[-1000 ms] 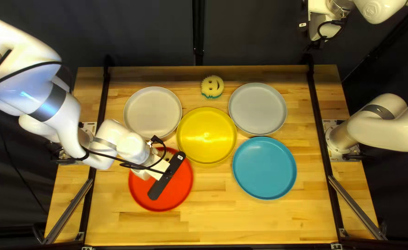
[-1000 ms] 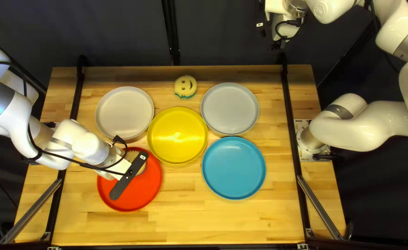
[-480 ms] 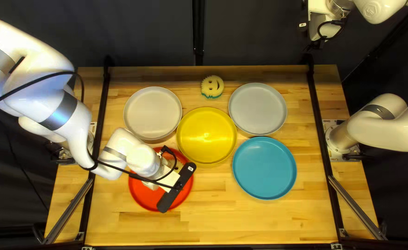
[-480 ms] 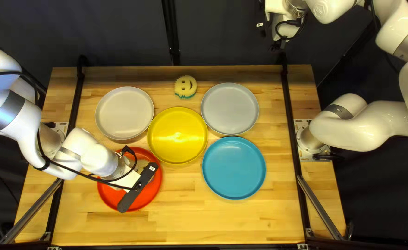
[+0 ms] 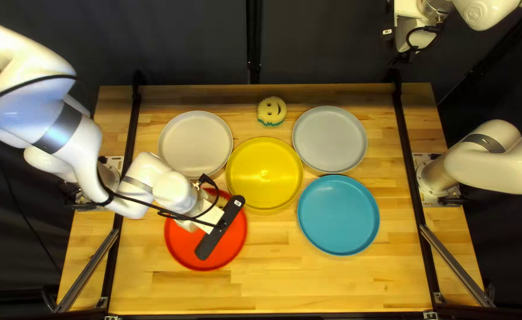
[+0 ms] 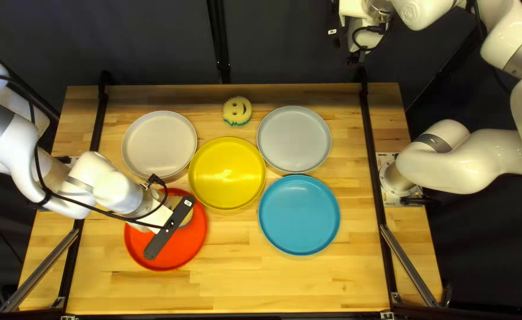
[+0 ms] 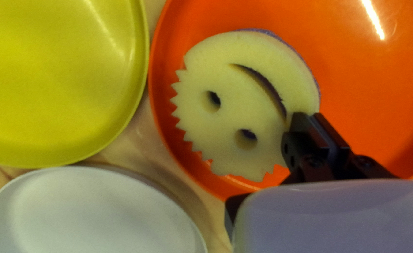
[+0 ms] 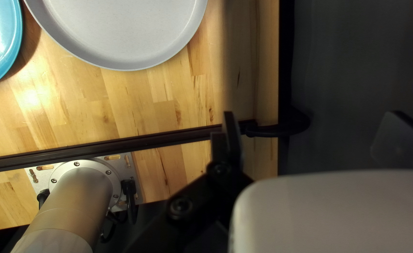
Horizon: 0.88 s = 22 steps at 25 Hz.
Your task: Pick up sponge and scrub the plate
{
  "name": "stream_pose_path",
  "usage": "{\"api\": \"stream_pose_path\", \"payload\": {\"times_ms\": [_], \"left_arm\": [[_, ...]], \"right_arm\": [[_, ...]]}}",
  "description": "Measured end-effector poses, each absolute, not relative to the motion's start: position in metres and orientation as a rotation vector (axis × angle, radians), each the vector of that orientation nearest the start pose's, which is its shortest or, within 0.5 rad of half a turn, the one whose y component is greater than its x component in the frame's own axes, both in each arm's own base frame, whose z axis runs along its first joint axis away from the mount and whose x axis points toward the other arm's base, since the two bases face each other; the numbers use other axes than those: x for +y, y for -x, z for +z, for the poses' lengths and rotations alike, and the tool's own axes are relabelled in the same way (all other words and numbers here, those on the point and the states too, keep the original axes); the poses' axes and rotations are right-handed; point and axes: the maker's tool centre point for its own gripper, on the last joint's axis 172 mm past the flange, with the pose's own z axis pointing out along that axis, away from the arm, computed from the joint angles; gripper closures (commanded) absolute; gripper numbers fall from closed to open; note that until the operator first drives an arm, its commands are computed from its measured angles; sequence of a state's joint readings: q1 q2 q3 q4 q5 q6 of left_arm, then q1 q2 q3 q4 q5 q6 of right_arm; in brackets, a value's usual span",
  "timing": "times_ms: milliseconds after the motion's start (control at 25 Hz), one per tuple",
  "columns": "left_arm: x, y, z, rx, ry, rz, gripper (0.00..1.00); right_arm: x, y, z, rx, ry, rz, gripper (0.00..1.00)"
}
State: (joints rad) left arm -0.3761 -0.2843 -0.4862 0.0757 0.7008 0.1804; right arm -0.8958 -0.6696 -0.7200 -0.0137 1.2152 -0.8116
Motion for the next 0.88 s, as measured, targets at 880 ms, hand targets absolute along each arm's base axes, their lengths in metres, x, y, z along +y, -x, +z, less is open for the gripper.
{"api": "stream_pose_path", "payload": {"times_ms": [880], "left_arm": [[-0.087, -0.329, 0.157, 0.874, 2.895, -0.095, 1.00]], "right_arm": [[-0.266, -0.209, 0.286, 0.132, 3.274, -0.172, 0.00]]}}
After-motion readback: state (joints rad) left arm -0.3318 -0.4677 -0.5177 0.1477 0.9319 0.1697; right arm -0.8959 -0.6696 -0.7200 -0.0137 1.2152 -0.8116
